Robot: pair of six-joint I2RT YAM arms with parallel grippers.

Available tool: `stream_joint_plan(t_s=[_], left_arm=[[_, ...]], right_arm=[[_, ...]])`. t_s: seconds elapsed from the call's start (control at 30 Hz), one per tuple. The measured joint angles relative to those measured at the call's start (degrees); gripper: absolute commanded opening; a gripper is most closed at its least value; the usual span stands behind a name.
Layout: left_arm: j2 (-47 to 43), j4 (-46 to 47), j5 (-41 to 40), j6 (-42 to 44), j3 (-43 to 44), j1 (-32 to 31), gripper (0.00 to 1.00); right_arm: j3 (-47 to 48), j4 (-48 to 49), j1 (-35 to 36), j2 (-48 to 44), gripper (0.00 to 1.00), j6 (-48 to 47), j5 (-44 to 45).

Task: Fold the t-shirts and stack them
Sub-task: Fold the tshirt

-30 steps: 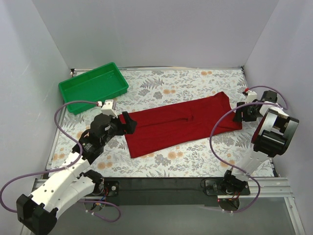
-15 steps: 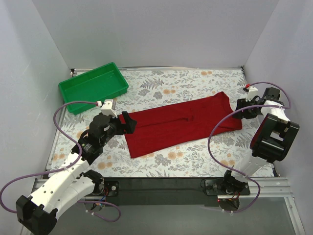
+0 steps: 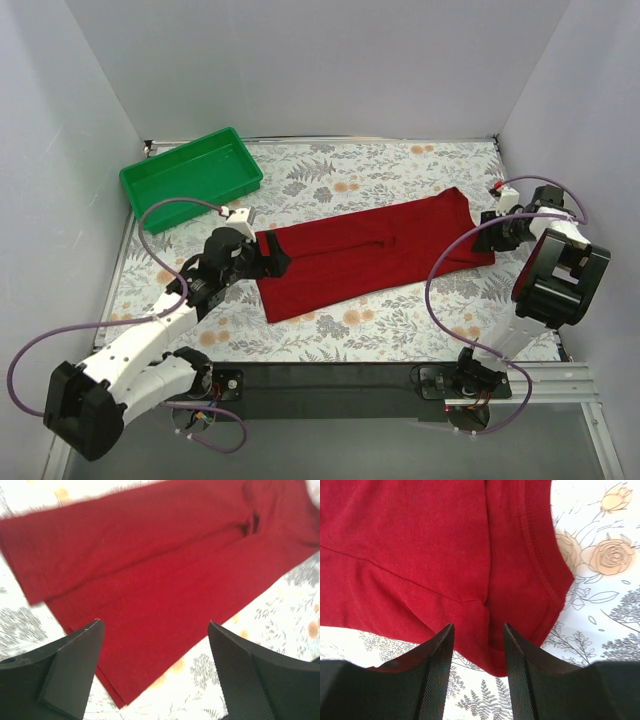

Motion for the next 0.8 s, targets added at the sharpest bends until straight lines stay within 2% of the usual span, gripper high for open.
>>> stream_joint_plan(t_s=[0.23,0.37,0.6,0.8], left_arm=[[11.63,-0.28,5.16,-5.51,-0.04,0.00,0.70],[15.43,-0.09,7.48,-8.96,-0.26,0.00,0.65],[22.47,0.98,9.70,-13.31,-1.70,-0.59,0.63],[24.79,2.56,10.97,-14.95,-1.97,-0.68,0.63]], right_arm=[[-0.44,-0.37,0.31,1.05,0.40,-0.11,0.22],[-0.70,-0.37,0.35,1.09,0.29,-0.24,0.24],[-0.63,-0.63,0.35,2.21,0.02,-0.28,0.17],[0.57,-0.98,0.35,3.30,0.01,-0.07,-0.15]])
